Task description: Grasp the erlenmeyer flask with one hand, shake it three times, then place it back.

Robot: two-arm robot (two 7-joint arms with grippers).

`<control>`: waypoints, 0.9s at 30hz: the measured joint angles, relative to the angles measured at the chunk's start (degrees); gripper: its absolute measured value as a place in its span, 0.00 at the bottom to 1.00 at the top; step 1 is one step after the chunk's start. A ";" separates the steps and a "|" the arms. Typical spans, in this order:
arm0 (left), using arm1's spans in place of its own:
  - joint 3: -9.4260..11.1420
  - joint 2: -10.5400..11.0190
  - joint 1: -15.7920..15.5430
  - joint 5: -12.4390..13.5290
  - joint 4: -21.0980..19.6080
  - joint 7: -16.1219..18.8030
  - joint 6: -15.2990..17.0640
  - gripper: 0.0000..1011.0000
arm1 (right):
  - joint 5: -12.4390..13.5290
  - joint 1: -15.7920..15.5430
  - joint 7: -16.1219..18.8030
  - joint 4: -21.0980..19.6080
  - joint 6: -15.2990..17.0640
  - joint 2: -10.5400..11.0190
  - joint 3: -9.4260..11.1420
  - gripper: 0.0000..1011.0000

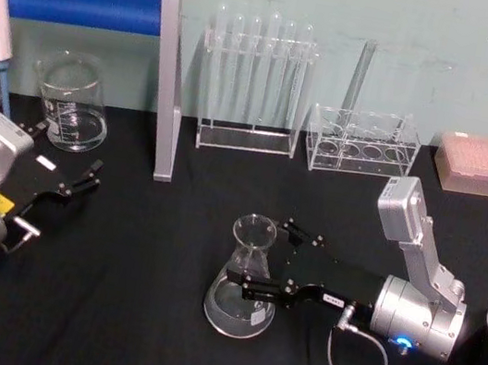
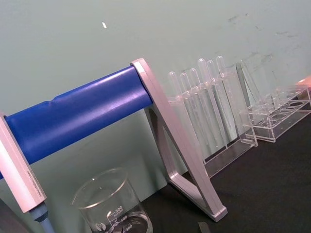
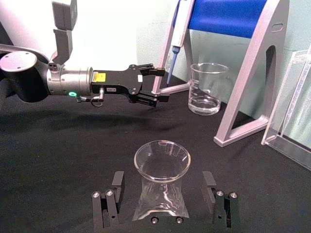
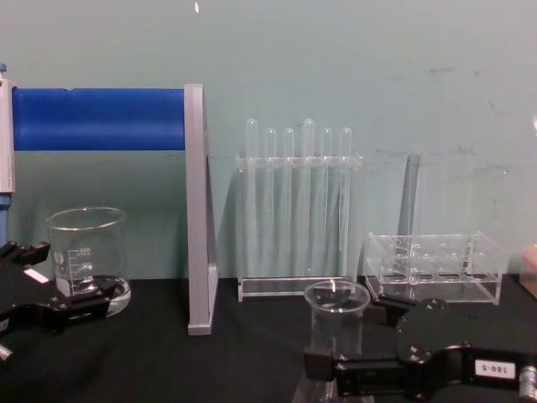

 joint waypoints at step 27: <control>0.00 0.00 0.00 0.00 0.00 0.00 0.00 0.99 | -0.11 -2.37 -1.45 -2.72 1.31 2.40 0.79 0.99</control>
